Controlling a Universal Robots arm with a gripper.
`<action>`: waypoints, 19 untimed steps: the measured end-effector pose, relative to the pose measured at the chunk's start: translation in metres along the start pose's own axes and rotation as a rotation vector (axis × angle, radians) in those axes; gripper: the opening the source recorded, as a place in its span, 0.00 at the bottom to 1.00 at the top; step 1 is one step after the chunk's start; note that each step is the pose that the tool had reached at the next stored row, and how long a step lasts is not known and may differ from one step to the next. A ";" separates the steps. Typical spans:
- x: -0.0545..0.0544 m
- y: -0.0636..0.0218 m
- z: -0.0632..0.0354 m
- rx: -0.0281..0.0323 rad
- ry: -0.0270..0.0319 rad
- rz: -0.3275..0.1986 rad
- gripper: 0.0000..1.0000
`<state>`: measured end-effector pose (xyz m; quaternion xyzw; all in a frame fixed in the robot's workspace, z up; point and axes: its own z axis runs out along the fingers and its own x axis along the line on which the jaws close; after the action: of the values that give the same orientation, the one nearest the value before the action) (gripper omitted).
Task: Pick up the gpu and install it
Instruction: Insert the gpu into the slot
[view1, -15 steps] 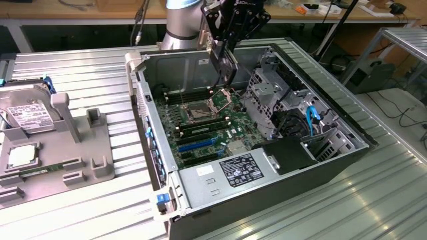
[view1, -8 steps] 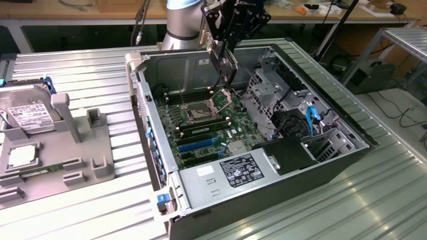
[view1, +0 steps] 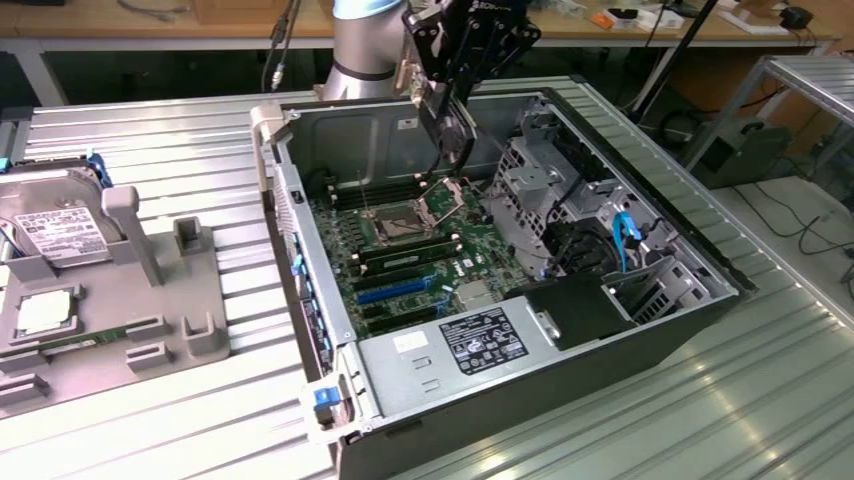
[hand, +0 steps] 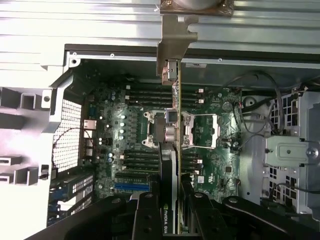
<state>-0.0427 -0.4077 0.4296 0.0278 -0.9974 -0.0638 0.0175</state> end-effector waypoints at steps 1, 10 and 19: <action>0.000 0.0000 0.0000 0.0008 0.0029 -0.022 0.27; 0.000 0.0000 0.0000 0.0046 0.0184 -0.142 0.27; 0.000 0.0000 -0.0001 0.0075 0.0304 -0.235 0.27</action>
<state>-0.0427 -0.4077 0.4296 0.1454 -0.9872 -0.0612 0.0249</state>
